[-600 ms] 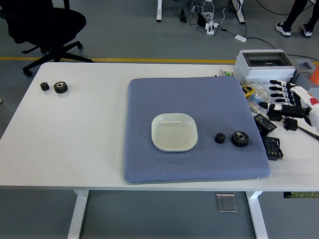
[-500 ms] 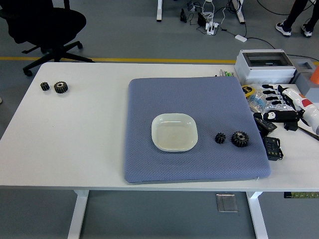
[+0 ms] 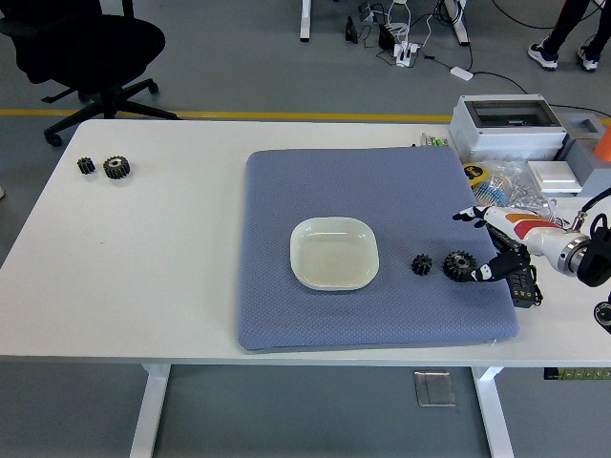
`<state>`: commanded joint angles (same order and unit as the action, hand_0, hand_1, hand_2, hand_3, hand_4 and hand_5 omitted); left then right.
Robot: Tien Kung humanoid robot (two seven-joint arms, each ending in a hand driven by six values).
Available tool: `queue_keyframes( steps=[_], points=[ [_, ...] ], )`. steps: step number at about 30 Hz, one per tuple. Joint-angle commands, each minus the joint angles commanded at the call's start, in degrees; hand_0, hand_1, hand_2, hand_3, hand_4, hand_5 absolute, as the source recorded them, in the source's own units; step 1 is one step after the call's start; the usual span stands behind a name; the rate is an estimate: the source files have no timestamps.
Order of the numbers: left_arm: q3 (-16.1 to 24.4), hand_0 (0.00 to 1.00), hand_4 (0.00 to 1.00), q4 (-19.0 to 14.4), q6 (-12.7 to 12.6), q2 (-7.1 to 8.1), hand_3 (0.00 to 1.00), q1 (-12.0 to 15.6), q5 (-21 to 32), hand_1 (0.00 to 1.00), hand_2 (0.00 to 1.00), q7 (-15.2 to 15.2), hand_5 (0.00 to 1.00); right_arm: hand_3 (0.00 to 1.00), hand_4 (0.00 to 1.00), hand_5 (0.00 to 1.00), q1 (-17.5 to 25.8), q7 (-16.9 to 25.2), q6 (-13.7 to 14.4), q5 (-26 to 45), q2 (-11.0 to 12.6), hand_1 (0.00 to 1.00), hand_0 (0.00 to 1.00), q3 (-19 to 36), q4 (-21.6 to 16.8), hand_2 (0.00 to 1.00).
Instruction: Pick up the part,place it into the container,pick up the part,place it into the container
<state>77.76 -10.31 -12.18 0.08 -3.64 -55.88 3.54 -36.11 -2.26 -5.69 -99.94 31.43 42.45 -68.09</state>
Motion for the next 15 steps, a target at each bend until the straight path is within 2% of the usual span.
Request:
queue_keyframes(
  steps=[14, 15],
  points=[
    [-0.44, 0.734, 0.654, 0.00, -0.02, 0.25, 0.570, 0.17, -0.01, 0.721, 0.756, 0.19, 0.592, 0.829, 0.998, 0.256, -3.47, -1.83, 2.47, -0.88, -2.17, 0.772, 0.752, -7.74, 3.50, 0.845],
    [-0.50, 0.733, 0.654, 0.00, -0.02, 0.26, 0.570, 0.14, 0.02, 0.720, 0.757, 0.19, 0.591, 0.805, 0.998, 0.262, -3.76, -1.83, 3.05, -1.08, -2.28, 0.756, 0.733, -8.40, 3.85, 0.829]
  ],
)
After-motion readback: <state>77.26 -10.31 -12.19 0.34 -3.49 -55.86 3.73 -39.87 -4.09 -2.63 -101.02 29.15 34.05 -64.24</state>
